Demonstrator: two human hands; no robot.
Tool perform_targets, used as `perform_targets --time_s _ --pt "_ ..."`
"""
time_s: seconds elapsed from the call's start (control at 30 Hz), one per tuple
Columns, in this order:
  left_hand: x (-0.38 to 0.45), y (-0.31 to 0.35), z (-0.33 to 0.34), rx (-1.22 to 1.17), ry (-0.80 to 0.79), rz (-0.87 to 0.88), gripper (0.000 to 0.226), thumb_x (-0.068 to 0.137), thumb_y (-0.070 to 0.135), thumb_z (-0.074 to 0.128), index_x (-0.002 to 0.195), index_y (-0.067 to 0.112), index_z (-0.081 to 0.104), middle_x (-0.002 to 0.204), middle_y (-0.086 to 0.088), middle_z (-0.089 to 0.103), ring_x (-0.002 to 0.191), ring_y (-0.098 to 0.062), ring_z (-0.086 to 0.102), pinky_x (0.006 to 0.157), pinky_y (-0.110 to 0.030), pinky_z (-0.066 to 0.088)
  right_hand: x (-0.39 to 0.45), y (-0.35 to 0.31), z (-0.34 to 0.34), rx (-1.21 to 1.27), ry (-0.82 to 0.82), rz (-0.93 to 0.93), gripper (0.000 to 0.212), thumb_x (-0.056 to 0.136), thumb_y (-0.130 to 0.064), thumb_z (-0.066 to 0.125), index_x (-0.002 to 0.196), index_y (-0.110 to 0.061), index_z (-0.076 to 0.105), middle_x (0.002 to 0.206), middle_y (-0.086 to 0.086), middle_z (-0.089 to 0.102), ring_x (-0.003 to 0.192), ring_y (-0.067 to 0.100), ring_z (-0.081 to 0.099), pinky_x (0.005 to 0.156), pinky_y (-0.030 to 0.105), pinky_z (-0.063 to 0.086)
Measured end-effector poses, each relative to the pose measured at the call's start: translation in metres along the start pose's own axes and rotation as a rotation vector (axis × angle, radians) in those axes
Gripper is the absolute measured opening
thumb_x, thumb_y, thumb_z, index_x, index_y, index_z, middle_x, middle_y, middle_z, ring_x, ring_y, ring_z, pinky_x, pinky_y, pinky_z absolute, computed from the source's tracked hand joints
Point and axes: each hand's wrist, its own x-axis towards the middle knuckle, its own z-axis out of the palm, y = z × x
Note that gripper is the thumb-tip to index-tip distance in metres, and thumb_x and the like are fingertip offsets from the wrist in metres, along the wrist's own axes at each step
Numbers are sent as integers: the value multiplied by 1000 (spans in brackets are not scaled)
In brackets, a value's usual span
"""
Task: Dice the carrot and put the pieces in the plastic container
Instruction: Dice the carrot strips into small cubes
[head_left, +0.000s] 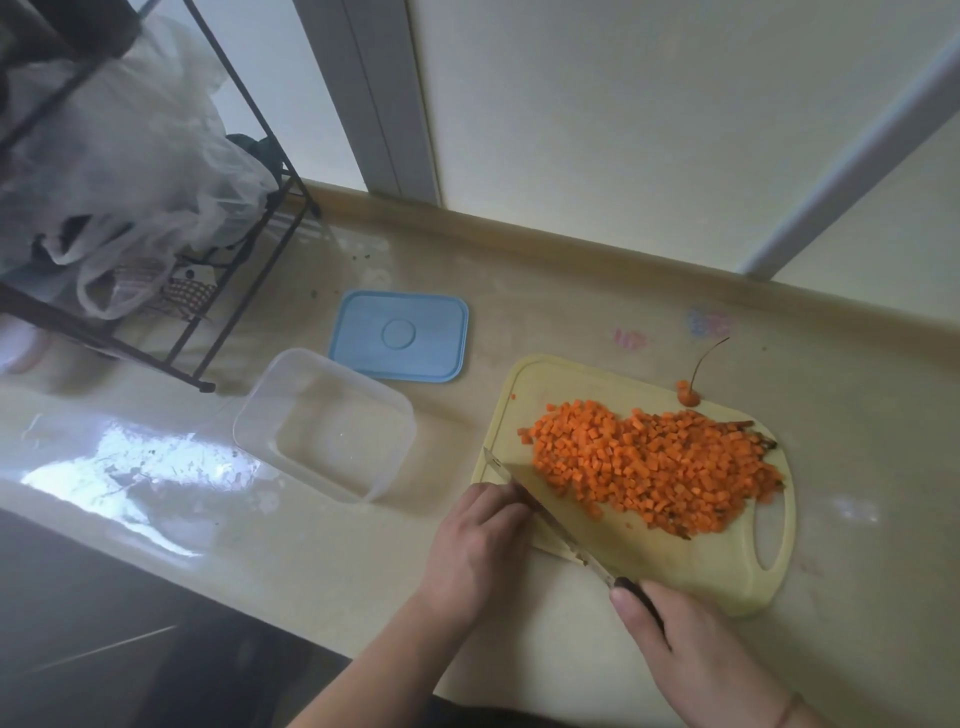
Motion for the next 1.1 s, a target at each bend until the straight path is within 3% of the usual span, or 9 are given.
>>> perform_targets --time_s 0.13,0.27,0.4,0.57,0.67,0.87,1.1 --pt "0 -3 -2 5 -22 12 33 107 27 46 98 10 73 107 -2 69 89 -25 63 76 -33 54 17 -11 1 -13 3 -41 74 80 -84 6 68 -23 45 64 -1 56 63 9 56 61 34 45" --pt "-1 -2 -3 10 -14 -4 33 106 29 45 100 11 72 104 1 64 89 -23 63 76 -31 54 28 -22 -8 99 -25 -37 62 83 -74 19 64 -20 44 58 2 53 58 15 52 56 33 37" --pt "-2 -2 -3 41 -3 -10 23 102 24 53 96 11 71 104 2 61 88 -22 62 76 -30 52 17 -23 -10 171 -10 -46 67 81 -82 20 61 -21 41 60 -3 52 56 14 49 54 29 33" --pt "-2 -3 -3 44 -21 -12 11 93 16 61 94 11 71 102 1 65 87 -22 61 75 -29 51 10 -18 -8 136 -14 -37 77 77 -87 16 64 -16 42 64 1 53 58 13 51 56 27 36" --pt "-2 -4 -3 34 -21 -4 14 95 16 58 94 10 71 102 -1 67 88 -23 61 75 -30 51 5 -14 -8 121 -21 -38 79 77 -87 15 67 -15 45 71 3 57 62 12 54 61 30 41" --pt "-2 -4 -4 13 -16 8 32 106 25 48 94 9 72 104 -2 69 90 -24 64 77 -32 52 0 -4 3 61 -5 -21 75 80 -85 13 68 -19 45 65 -2 57 67 9 57 68 41 48" --pt "-6 -7 -3 4 -45 -5 29 106 26 48 104 10 73 110 0 67 95 -23 63 80 -31 53 19 -24 2 77 -8 -45 70 82 -81 11 65 -22 44 56 -1 51 56 14 52 55 36 40"
